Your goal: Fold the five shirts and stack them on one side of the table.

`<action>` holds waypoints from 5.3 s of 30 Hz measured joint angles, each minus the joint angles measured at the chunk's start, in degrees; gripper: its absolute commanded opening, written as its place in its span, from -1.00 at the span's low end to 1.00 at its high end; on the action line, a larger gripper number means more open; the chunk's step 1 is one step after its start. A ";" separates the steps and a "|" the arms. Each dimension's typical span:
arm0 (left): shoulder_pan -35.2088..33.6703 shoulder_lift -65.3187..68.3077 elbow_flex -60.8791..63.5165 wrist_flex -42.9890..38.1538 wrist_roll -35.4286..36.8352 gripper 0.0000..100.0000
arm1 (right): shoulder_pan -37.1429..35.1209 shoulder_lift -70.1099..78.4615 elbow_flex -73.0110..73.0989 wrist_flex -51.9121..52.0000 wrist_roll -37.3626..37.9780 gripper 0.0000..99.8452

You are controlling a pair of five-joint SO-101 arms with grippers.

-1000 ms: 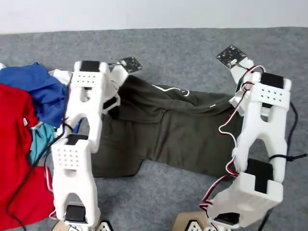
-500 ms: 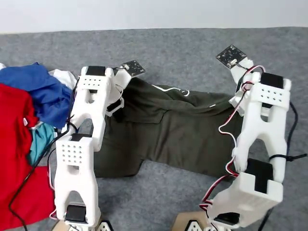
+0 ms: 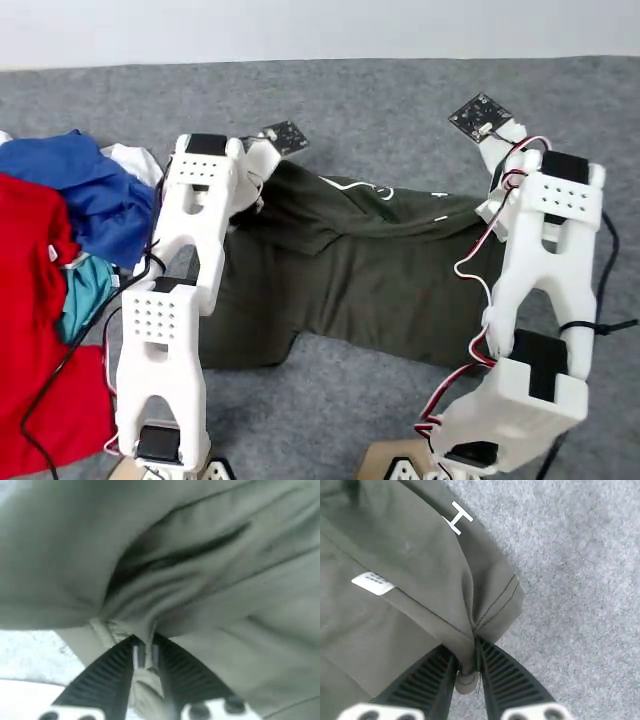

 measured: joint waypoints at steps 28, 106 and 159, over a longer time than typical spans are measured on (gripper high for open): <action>1.32 -28.92 23.56 11.25 -10.37 -0.99 | 0.00 -7.30 0.00 21.71 0.00 -0.98; -11.96 -51.25 64.44 11.25 -18.90 -0.99 | 3.16 -23.74 35.16 19.08 5.89 -0.98; -11.60 -51.25 57.85 -6.42 17.14 -0.99 | -8.53 -25.05 35.25 1.41 -42.20 -0.91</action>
